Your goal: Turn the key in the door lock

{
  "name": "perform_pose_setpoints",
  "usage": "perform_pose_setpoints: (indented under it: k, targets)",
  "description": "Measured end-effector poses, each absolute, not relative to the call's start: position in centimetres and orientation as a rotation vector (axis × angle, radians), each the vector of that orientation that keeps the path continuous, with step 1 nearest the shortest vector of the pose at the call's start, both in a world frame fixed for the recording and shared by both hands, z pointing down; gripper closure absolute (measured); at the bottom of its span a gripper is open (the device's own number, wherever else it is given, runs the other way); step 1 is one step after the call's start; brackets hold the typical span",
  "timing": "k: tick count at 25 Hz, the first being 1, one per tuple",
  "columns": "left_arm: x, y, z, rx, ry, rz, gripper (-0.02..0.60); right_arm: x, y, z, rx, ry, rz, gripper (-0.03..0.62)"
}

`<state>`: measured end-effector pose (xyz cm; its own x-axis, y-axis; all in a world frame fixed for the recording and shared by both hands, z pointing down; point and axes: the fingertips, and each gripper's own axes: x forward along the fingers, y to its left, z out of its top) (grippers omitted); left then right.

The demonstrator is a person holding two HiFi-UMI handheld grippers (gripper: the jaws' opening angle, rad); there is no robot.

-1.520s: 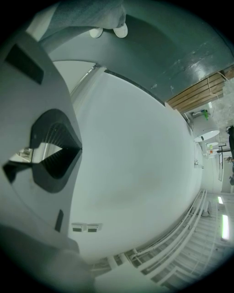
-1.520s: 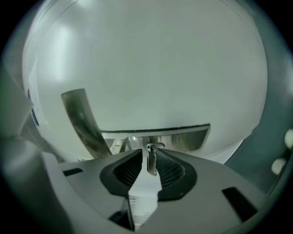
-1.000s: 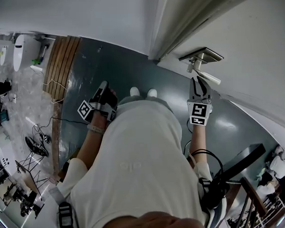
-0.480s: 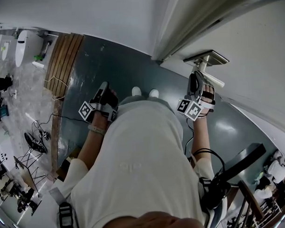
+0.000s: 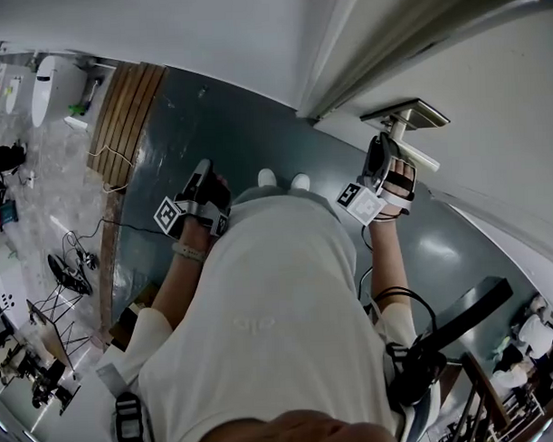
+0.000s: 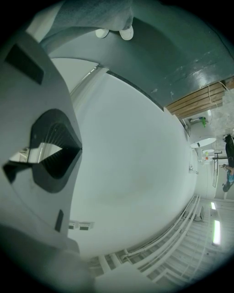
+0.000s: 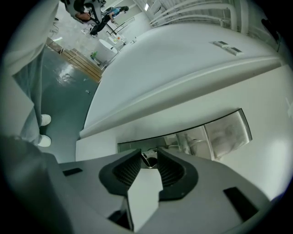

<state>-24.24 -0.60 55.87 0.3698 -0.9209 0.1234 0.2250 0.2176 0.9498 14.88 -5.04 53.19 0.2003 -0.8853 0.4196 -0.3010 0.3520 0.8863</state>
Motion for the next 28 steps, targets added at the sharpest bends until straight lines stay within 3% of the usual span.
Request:
perform_pose_setpoints:
  k: [13, 18, 28]
  targets:
    - [-24.2, 0.0, 56.4, 1.043, -0.835, -0.928, 0.574, 15.6, -5.7, 53.4, 1.400, -1.463, -0.429, 0.491]
    - [-24.2, 0.0, 56.0, 1.034, -0.834, -0.940, 0.574, 16.6, -5.8, 52.3, 1.718, -1.785, 0.021, 0.517]
    - [-24.1, -0.4, 56.0, 1.037, -0.834, -0.933, 0.574, 17.6, -5.9, 52.4, 1.985, -2.058, 0.523, 0.520]
